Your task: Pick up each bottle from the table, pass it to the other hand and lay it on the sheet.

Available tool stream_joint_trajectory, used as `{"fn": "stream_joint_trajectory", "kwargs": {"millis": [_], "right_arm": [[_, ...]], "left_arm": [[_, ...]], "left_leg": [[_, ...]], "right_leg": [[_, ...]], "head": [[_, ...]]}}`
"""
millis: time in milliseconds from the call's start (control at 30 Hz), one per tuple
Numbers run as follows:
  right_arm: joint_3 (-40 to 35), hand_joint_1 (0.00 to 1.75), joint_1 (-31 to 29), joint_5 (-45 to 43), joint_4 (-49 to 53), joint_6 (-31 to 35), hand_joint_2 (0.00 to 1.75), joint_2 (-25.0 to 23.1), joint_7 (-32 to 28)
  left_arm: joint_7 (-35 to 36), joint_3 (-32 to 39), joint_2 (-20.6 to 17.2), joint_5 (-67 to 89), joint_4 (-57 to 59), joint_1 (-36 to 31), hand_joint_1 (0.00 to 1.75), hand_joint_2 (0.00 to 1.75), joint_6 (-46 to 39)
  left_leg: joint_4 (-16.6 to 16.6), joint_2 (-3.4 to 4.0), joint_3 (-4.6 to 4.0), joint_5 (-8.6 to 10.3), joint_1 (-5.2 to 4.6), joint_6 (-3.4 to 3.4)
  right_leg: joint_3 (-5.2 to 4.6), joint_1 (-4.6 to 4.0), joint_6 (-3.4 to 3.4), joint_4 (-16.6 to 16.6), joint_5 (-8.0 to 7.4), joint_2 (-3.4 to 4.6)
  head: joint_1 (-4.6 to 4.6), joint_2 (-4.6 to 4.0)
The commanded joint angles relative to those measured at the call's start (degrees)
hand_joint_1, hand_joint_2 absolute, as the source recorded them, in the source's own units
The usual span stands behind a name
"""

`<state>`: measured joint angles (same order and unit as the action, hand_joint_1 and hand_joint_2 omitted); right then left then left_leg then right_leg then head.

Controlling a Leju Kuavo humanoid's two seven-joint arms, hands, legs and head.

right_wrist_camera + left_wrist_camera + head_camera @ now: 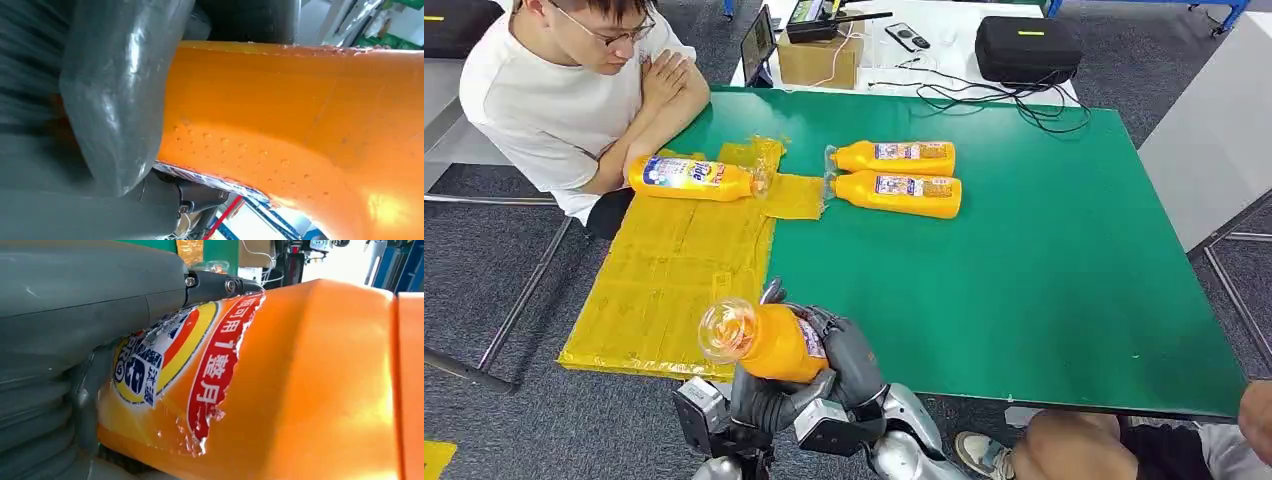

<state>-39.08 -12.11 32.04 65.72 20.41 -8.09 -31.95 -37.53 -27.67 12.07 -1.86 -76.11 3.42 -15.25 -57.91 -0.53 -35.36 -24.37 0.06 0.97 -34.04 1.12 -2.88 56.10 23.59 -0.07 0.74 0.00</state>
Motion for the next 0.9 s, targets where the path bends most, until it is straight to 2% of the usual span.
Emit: {"fn": "stream_joint_trajectory", "kwargs": {"millis": [33,133,300,333,367,400,467,500,533,567,600,633,667,700,900], "right_arm": [[-5.04,1.75,0.11,2.26,0.10,-0.01,1.75,0.89,1.23],[-5.66,1.75,0.64,3.48,-0.39,0.78,1.75,1.21,3.38],[-4.42,1.75,0.43,3.69,-2.99,2.27,1.75,1.13,2.01],[-4.63,1.75,0.33,3.73,-2.94,2.24,1.75,1.10,1.85],[-4.81,1.75,0.07,3.37,-2.92,1.88,1.75,0.99,1.71],[-4.95,1.75,-0.44,2.26,-3.04,0.88,1.75,0.93,1.36],[-5.60,1.75,-0.88,0.88,-2.89,-1.44,1.75,1.15,-0.16],[-6.05,1.75,-0.53,0.02,-2.28,-3.36,1.75,1.34,-1.25],[-6.74,1.75,-0.34,0.58,-2.04,-3.80,1.75,1.63,-1.66],[-7.09,1.75,-0.02,0.99,-1.91,-3.73,1.75,1.73,-1.74],[-6.84,1.75,0.62,0.38,-1.71,-4.19,1.75,1.58,-1.62],[-7.06,1.50,0.76,0.39,-1.59,-4.53,1.75,1.60,-1.63],[-7.26,0.00,0.86,0.43,-1.51,-4.56,1.75,1.65,-1.71],[-7.14,0.00,1.08,-0.11,-1.12,-4.76,0.00,1.60,-2.01],[-6.21,0.00,2.43,-2.14,4.01,-1.78,0.00,1.21,-6.52]], "left_arm": [[-0.43,1.41,0.66,-2.60,-1.56,-0.95,0.00,1.75,-0.20],[0.08,1.71,-0.18,-5.43,-5.19,0.05,0.00,1.75,3.86],[2.65,1.54,-1.20,-7.59,-4.26,0.31,0.02,1.75,8.98],[2.93,1.68,-1.14,-8.30,-3.57,0.15,0.56,1.75,10.07],[3.00,1.81,-1.04,-9.05,-2.81,-0.14,1.68,1.75,11.33],[3.70,2.37,-0.38,-11.94,-1.89,-0.51,1.75,1.75,14.95],[3.84,0.66,-1.52,-13.50,-1.73,-1.21,1.75,1.75,21.89],[4.05,0.23,-1.73,-15.26,-1.55,-0.92,1.66,1.75,25.16],[4.02,-0.23,-1.79,-15.57,-1.48,-0.70,1.75,1.75,26.49],[3.88,-0.54,-1.69,-15.59,-1.44,-0.51,1.75,1.75,27.05],[4.37,-0.63,-1.60,-17.51,-1.12,-0.46,1.75,1.75,28.99],[4.31,-0.73,-1.62,-17.78,-1.01,-0.47,1.75,1.75,29.51],[4.27,-0.85,-1.67,-17.94,-0.96,-0.60,1.75,1.75,29.94],[4.35,-0.79,-1.63,-18.48,-0.78,-0.82,1.75,1.75,30.75],[5.44,-1.04,-0.97,-18.36,-0.03,-2.00,1.75,1.75,31.90]], "left_leg": [[0.01,0.03,0.22,-0.10,0.05,-0.05],[0.00,0.03,0.06,-0.04,0.04,-0.04],[0.05,-0.01,0.18,-0.05,0.04,-0.04],[0.07,0.00,0.15,-0.02,0.02,-0.04],[0.07,0.03,0.26,-0.08,0.06,-0.06],[0.06,-0.01,0.14,-0.03,0.03,-0.04],[0.04,0.01,0.23,-0.06,0.05,-0.05],[0.05,-0.01,0.11,-0.01,0.01,-0.03],[0.05,0.01,0.11,-0.01,0.03,-0.04],[0.07,0.05,0.36,-0.12,0.08,-0.08],[0.06,-0.02,0.14,-0.03,0.02,-0.03],[0.06,-0.02,0.27,-0.09,0.06,-0.06],[0.07,-0.03,0.25,-0.08,0.04,-0.05],[0.06,-0.06,0.16,-0.04,0.02,-0.03],[-0.01,-0.09,0.20,-0.09,0.03,-0.05]], "right_leg": [[0.23,-0.07,0.12,-0.04,0.08,-0.01],[0.06,-0.04,0.07,-0.01,0.03,0.00],[0.18,-0.05,0.09,-0.07,0.05,-0.04],[0.13,-0.03,0.08,-0.07,0.03,-0.03],[0.25,-0.07,0.13,-0.10,0.07,-0.01],[0.13,-0.03,0.08,-0.06,0.04,-0.04],[0.22,-0.07,0.13,-0.07,0.06,-0.03],[0.09,-0.01,0.07,-0.04,0.03,-0.04],[0.09,-0.03,0.07,-0.06,0.02,-0.02],[0.35,-0.10,0.18,-0.10,0.10,-0.01],[0.14,-0.03,0.08,-0.07,0.04,-0.05],[0.28,-0.08,0.13,-0.09,0.10,-0.07],[0.24,-0.05,0.11,-0.08,0.10,-0.09],[0.16,-0.03,0.08,-0.06,0.07,-0.12],[0.19,-0.04,0.12,-0.01,0.13,-0.15]], "head": [[0.00,0.00],[0.00,0.00],[0.00,0.00],[0.00,0.00],[0.00,0.00],[-0.02,0.00],[0.00,0.00],[0.00,0.00],[0.00,0.00],[0.00,0.00],[0.00,0.00],[-0.02,0.00],[0.04,0.00],[0.00,0.00],[0.00,0.00]]}}
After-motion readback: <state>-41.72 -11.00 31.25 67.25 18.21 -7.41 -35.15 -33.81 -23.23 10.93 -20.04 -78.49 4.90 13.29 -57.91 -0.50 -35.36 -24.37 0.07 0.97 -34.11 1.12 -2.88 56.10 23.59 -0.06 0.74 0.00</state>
